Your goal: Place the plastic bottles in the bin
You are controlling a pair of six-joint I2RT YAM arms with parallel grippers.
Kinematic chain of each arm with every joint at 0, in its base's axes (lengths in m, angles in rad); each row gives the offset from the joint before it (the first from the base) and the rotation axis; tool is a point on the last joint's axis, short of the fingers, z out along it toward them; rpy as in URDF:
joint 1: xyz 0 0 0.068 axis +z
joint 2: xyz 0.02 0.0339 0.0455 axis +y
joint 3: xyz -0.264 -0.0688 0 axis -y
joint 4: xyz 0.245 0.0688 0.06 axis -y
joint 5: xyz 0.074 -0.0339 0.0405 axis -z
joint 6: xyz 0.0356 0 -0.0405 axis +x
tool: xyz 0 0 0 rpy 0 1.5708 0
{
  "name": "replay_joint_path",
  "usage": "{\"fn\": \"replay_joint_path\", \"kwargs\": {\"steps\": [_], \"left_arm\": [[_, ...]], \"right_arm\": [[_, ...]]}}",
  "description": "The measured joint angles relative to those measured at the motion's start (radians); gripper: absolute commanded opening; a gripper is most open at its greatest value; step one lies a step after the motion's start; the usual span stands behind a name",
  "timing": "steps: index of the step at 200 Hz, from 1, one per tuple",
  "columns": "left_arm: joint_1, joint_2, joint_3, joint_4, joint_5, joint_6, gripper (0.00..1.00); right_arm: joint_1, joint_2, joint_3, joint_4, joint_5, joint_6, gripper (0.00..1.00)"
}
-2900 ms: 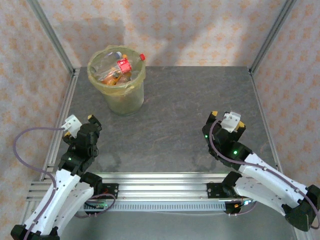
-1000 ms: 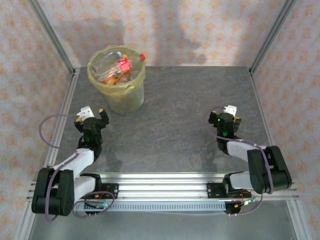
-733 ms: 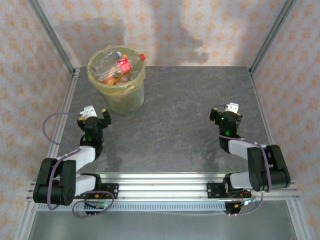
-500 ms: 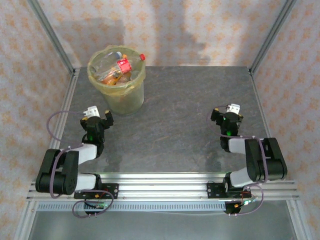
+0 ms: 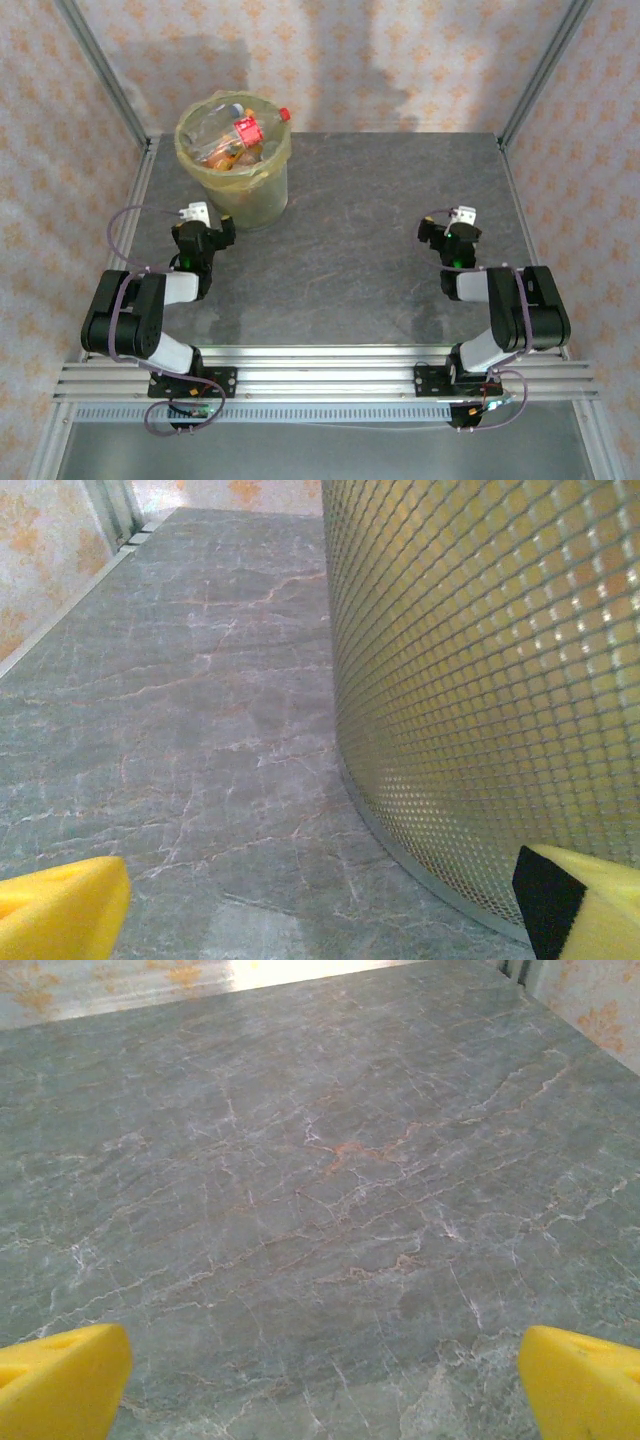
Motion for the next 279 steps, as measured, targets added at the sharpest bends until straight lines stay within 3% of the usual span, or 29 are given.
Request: {"fn": "replay_joint_path", "kwargs": {"steps": [41,111,279], "left_arm": [[-0.012,0.000,0.000,-0.009,0.000,0.007,1.00],[-0.012,0.000,0.000,-0.010,0.000,0.011,1.00],[-0.032,0.000,0.003,-0.024,-0.001,0.032,1.00]], "right_arm": [[-0.018,0.000,0.001,-0.002,-0.062,0.000,0.99],[-0.018,0.000,0.006,-0.014,0.027,0.038,0.99],[-0.018,0.000,0.006,-0.015,0.050,0.042,0.99]]}}
